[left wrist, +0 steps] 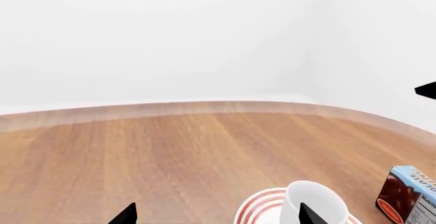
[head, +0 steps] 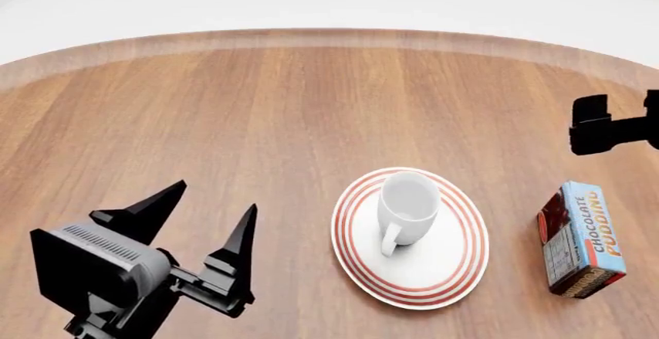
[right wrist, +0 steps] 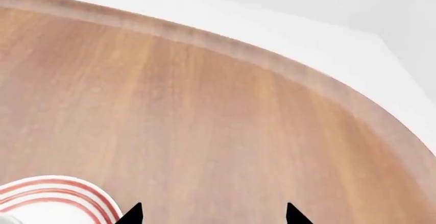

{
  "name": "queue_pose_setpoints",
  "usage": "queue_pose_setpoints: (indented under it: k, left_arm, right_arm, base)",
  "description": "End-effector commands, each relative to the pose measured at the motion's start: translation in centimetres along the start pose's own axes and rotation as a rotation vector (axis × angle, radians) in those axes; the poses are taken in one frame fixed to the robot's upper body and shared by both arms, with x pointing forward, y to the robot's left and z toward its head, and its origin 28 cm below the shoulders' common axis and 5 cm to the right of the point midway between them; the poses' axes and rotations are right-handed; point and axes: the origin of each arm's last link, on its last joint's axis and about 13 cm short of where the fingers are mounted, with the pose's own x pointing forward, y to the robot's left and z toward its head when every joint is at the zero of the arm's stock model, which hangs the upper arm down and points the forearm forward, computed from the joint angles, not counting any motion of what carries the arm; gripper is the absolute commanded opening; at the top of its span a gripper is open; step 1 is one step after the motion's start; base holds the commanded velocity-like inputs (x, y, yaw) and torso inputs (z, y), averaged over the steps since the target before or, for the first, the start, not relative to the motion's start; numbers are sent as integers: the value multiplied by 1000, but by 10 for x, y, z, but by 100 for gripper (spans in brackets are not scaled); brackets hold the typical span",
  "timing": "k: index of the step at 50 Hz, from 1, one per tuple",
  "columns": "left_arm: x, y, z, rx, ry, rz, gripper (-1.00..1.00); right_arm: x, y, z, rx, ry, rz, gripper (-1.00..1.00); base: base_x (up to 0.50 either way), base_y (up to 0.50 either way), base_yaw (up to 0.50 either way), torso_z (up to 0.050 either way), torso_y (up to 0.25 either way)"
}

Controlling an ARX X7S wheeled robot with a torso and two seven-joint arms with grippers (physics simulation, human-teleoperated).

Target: Pick up the white mug and put it on the plate, and put the chocolate pudding to the right of the plate.

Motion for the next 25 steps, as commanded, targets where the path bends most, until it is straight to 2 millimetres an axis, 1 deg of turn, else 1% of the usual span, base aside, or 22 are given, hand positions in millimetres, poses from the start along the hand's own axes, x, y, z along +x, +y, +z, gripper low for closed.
queue_pose_setpoints:
  k: [1, 2, 11, 16, 18, 19, 21, 25]
  left_arm:
    - [2, 2, 3, -19, -35, -7, 100]
    - [2, 1, 3, -18, -36, -8, 100]
    - [1, 2, 4, -17, -39, -6, 100]
    - [0, 2, 4, -16, -42, -5, 100]
    - [0, 2, 5, -16, -43, -3, 100]
    - [-1, 2, 6, -14, -46, -3, 100]
    - [-1, 1, 6, -13, -47, -3, 100]
    - [-3, 2, 8, -8, -54, 6, 100]
  right_arm:
    - [-36, 10, 17, -119, -152, -2, 100]
    - [-41, 10, 17, -126, -165, -1, 100]
    - [-61, 16, 14, -185, -240, -9, 100]
    - [-70, 22, 10, -201, -292, 5, 100]
    - [-78, 26, 8, -203, -326, 10, 100]
    - [-83, 29, 7, -198, -355, 12, 100]
    - [-86, 31, 4, -195, -373, 14, 100]
    - [-96, 37, -5, -134, -443, -16, 100]
  base:
    - [0, 0, 0, 0, 0]
    - [0, 0, 0, 0, 0]
    - [0, 0, 0, 0, 0]
    - [0, 0, 0, 0, 0]
    - [0, 0, 0, 0, 0]
    - [0, 0, 0, 0, 0]
    - [0, 0, 0, 0, 0]
    - [0, 0, 0, 0, 0]
